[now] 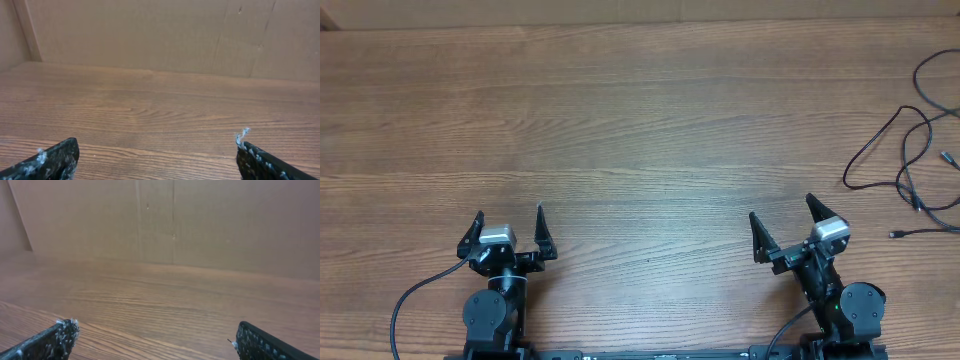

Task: Untangle cables

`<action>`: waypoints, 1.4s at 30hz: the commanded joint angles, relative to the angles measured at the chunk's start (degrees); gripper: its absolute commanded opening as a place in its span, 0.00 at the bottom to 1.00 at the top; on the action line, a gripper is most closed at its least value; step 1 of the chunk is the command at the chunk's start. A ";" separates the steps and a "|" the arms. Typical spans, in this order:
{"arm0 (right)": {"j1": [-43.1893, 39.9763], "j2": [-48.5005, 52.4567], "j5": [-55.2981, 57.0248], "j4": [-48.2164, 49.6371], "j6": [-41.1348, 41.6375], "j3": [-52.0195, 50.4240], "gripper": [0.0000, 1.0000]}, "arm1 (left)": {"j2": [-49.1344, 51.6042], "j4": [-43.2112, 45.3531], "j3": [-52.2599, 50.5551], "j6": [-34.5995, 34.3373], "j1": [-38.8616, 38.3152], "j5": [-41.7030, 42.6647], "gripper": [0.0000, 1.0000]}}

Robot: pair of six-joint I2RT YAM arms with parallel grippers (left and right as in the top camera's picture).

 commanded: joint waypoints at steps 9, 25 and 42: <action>-0.15 -0.66 2.54 -0.26 -5.64 -0.59 1.00 | -0.50 -0.11 -0.13 0.87 0.31 0.46 1.00; -0.15 -0.66 2.51 -0.07 -5.66 -0.59 1.00 | -0.50 -0.09 -0.13 0.87 0.31 0.44 1.00; -0.15 -0.66 2.51 -0.07 -5.66 -0.59 1.00 | -0.50 -0.09 -0.13 0.87 0.31 0.46 1.00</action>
